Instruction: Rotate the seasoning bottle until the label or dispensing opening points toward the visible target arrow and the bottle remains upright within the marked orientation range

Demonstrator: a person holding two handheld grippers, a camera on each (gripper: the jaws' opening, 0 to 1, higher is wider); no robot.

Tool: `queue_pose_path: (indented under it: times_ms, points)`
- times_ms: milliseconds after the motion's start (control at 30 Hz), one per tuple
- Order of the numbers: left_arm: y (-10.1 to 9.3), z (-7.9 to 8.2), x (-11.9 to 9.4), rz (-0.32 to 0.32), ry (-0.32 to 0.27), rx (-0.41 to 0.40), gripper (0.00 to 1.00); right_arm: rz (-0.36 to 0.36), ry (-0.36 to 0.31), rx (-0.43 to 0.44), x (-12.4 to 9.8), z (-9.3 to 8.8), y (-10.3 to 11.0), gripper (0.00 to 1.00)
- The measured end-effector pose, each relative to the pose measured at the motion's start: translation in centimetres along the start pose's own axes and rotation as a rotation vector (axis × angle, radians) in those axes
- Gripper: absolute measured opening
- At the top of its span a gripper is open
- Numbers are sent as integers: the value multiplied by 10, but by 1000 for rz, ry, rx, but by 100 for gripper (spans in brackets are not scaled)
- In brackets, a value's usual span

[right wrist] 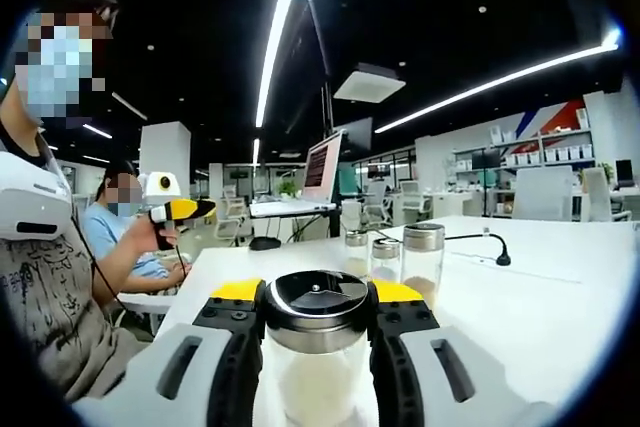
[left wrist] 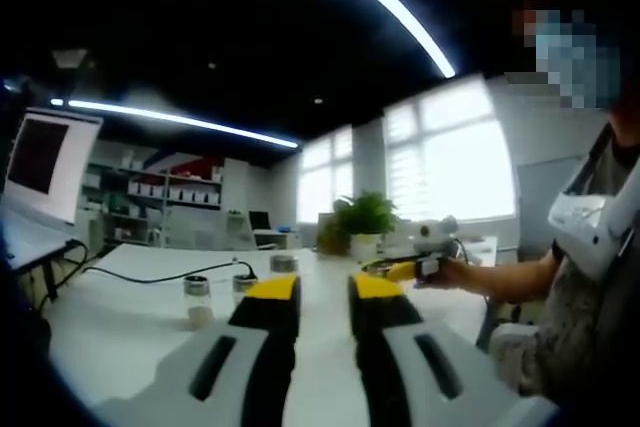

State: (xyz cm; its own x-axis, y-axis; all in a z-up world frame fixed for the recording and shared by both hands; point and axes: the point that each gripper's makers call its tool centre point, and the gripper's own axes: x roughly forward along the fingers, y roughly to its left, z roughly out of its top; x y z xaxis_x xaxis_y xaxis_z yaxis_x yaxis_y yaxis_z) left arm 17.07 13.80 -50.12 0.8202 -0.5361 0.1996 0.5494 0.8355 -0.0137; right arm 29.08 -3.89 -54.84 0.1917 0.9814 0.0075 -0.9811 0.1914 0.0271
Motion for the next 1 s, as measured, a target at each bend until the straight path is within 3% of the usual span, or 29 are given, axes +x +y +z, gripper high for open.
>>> queue_pose_path:
  times_ms: [533, 567, 667, 700, 800, 933, 1000]
  points:
    - [-3, -2, 4, -7, 10, 3, 20, 8, -42, -12, -9, 1, -5, 40]
    - [-3, -2, 4, -7, 11, 4, 20, 8, -56, -21, -10, 2, -5, 42]
    - [-2, -1, 4, -6, 11, 5, 20, 19, -81, 39, -10, 1, -5, 68]
    - [-2, -1, 4, -6, 11, 5, 20, 29, -75, 49, -11, -3, -4, 71]
    - [-3, -1, 4, -10, 10, 3, 20, 54, -3, -7, -11, -20, -1, 51]
    - [-5, -6, 6, -19, 15, -6, 20, 69, -3, 14, -12, -24, 1, 50]
    - [-6, -7, 6, -23, 16, -7, 20, 63, 9, 9, -13, -25, 1, 43]
